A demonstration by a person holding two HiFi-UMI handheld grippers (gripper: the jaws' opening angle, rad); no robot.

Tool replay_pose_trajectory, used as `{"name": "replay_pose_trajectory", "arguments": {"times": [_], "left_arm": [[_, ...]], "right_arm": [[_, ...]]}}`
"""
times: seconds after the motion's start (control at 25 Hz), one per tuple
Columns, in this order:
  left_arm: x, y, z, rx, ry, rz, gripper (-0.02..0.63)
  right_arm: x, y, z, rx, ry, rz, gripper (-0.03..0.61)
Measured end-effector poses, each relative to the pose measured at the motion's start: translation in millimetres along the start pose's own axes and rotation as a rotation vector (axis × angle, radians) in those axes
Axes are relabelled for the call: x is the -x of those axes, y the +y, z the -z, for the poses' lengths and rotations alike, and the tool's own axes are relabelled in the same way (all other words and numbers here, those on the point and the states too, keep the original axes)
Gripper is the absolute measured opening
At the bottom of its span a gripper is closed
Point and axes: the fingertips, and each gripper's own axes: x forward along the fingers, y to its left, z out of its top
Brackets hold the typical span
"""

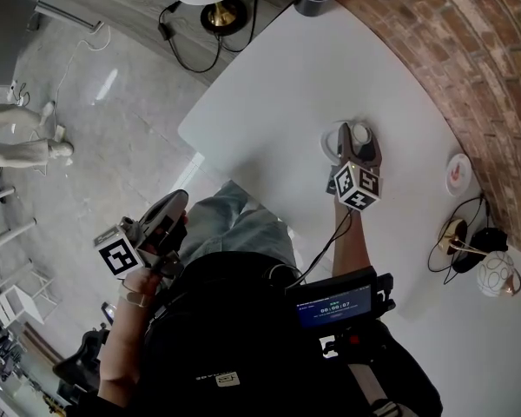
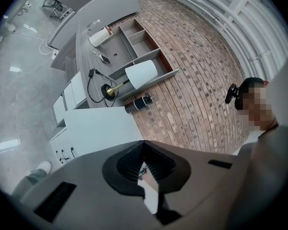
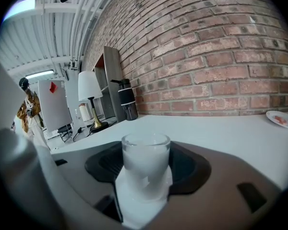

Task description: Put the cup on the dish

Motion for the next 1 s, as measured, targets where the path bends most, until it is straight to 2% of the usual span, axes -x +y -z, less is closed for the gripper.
{"name": "replay_pose_trajectory", "arguments": {"times": [0.44,1.0], "left_arm": [[4.9,4.2,2.1,0.003,-0.006,-0.015,0.005],[8.1,-0.1,3.2,0.008,-0.036,-0.011,0.005]], "right_arm": [[0.2,7.5,4.4,0.050,0.013,-0.017,0.268],[1.5,8.2,3.6,0.053,0.004,-0.017,0.270]]}}
